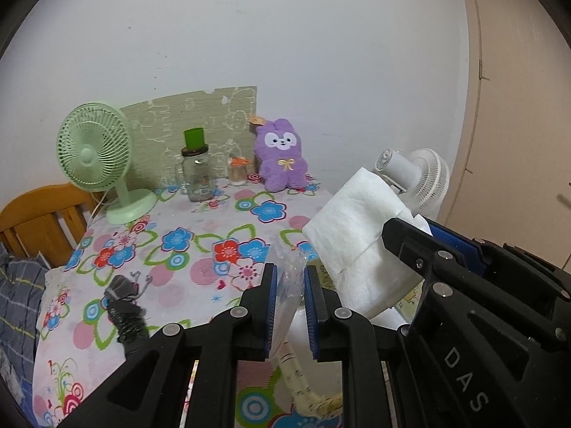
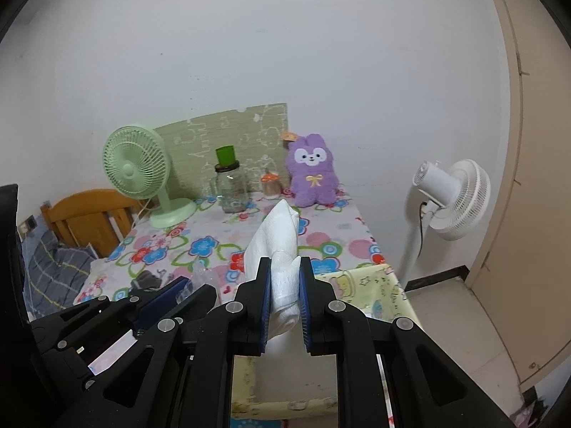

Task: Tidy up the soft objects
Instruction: 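Lift the bag and cloth together and carry them toward the fabric box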

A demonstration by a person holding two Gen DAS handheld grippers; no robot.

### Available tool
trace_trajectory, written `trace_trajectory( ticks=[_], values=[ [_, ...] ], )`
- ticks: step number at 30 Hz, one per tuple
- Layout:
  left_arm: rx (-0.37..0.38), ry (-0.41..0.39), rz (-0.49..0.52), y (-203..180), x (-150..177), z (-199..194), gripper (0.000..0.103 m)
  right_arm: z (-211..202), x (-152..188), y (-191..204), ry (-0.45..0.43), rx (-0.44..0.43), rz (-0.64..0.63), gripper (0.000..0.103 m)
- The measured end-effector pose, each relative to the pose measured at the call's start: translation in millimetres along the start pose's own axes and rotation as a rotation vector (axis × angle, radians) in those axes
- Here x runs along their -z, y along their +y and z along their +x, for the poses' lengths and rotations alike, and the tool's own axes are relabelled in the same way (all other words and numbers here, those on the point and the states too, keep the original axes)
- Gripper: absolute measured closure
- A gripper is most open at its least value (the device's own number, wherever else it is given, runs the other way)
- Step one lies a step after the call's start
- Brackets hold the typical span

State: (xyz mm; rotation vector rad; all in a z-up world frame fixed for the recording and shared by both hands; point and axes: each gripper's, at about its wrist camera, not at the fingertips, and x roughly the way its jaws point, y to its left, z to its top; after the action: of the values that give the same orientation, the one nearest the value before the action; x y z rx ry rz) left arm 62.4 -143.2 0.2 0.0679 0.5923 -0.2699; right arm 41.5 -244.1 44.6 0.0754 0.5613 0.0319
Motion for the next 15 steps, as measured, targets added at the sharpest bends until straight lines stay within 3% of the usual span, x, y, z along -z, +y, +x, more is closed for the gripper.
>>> trace_trajectory(
  ticks=[15],
  values=[
    [0.063,0.025,0.057,-33.5,-6.8,33.9,0.089,19.4,1.0,-42.2,0.028,0.084,0.054,0.086]
  ],
)
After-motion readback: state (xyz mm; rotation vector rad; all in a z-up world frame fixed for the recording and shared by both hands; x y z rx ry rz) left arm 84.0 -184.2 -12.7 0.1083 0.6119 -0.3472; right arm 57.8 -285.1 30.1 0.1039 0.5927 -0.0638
